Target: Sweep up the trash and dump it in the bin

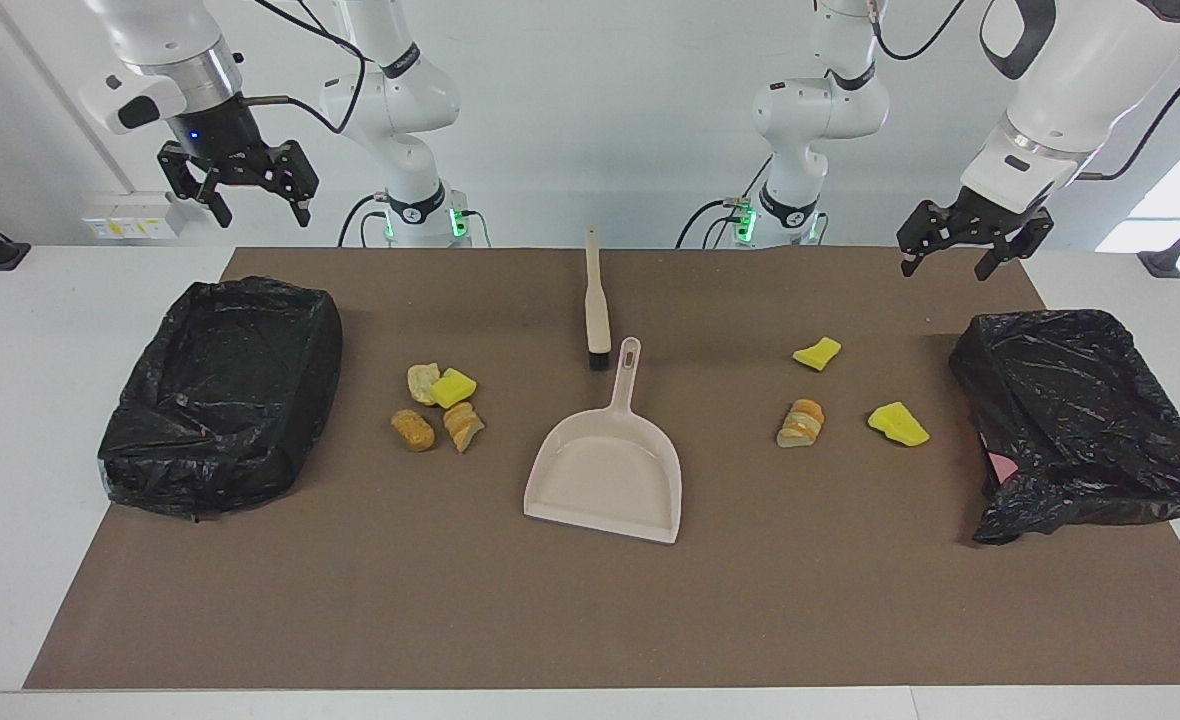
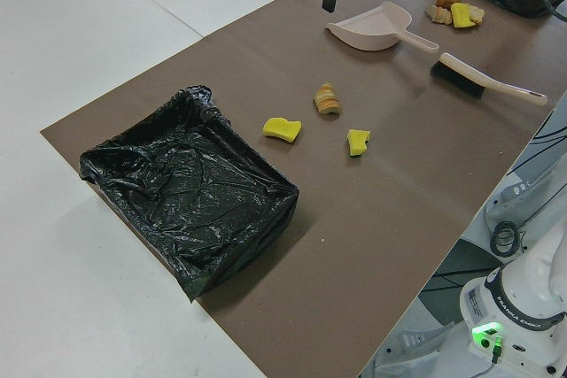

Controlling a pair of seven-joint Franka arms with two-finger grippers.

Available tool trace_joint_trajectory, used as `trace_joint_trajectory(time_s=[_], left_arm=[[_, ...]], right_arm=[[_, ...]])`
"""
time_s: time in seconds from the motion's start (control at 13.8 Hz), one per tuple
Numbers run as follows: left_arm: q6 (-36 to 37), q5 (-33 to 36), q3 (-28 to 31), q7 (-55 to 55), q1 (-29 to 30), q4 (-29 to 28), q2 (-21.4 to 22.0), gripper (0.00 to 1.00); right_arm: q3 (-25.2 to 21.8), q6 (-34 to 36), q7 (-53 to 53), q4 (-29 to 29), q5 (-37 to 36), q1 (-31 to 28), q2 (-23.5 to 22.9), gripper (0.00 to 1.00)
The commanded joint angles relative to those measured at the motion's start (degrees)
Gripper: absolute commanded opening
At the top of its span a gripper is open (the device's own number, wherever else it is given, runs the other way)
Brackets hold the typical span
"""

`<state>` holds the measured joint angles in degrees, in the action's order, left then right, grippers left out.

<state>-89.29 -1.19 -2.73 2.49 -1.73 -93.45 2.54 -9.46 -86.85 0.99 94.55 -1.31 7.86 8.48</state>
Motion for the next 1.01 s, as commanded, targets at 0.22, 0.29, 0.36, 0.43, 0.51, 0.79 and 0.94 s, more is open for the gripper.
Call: trace_joint_trajectory(time_s=[0.22,0.29,0.36,0.43,0.51,0.79,0.94], left_arm=[[0.52,0.66,0.01,0.41,0.59,-0.24,0.80,1.00],[0.43,0.66,0.09,0.41,0.94,-0.24,0.71,1.00],[0.52,0.75,0.09,0.50,1.64,-0.24,0.71,1.00],[0.52,0.75,0.09,0.41,1.91,-0.24,0.71,1.00],[0.43,0.75,0.09,0.41,1.99,-0.15,0.71,1.00],[0.52,0.75,0.01,0.41,1.91,-0.15,0.80,1.00],[0.43,0.75,0.09,0.41,1.91,-0.24,0.80,1.00]], right_arm=[[0.32,0.45,1.73,1.16,0.34,-0.83,1.19,1.00],[0.32,0.45,1.73,1.16,0.34,-0.91,1.27,1.00],[0.32,0.45,1.73,1.25,0.34,-0.91,1.19,1.00],[0.32,0.45,1.73,1.16,0.34,-0.91,1.19,1.00],[0.23,0.54,1.73,1.25,0.34,-0.91,1.27,1.00],[0.23,0.54,1.73,1.25,0.34,-0.91,1.27,1.00],[0.23,0.54,1.73,1.25,0.34,-0.83,1.27,1.00]])
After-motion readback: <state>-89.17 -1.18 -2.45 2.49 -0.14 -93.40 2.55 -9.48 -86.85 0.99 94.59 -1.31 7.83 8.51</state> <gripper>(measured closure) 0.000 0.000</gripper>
